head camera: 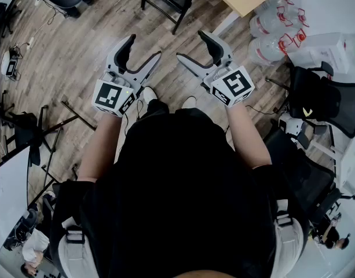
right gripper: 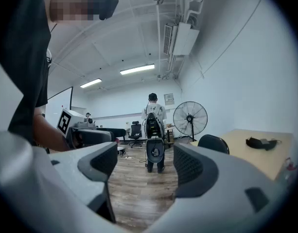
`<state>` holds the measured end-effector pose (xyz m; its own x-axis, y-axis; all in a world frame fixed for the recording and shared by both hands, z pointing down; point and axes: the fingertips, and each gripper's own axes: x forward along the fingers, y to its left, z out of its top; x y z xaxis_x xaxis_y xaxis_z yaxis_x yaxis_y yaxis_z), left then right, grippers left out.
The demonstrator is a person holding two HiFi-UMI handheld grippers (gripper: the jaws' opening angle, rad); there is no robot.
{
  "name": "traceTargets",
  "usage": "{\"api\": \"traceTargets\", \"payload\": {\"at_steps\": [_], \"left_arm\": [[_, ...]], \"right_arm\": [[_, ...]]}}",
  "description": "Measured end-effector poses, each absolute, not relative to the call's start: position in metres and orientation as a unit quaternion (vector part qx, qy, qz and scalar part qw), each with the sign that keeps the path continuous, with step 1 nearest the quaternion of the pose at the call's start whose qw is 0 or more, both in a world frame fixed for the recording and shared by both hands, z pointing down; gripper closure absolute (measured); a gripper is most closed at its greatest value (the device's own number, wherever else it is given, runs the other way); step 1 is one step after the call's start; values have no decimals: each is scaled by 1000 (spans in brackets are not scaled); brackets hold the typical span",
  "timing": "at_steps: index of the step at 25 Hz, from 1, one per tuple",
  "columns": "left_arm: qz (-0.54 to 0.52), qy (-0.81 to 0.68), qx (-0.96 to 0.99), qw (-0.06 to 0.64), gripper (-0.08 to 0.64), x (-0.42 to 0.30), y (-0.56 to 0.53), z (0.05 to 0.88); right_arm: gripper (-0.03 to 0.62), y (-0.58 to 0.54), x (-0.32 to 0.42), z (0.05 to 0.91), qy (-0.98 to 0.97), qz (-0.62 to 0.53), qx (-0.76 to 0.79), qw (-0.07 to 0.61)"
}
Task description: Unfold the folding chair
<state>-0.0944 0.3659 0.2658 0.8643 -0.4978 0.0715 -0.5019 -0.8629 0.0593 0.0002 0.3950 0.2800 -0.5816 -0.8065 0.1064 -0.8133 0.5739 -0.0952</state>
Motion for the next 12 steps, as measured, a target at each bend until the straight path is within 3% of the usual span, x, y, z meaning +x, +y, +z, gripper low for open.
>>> {"api": "traceTargets", "payload": {"at_steps": [12], "left_arm": [[14, -277, 959, 54, 232, -46, 418, 265]], "right_arm": [[244, 440, 50, 270, -900, 79, 428, -12]]}}
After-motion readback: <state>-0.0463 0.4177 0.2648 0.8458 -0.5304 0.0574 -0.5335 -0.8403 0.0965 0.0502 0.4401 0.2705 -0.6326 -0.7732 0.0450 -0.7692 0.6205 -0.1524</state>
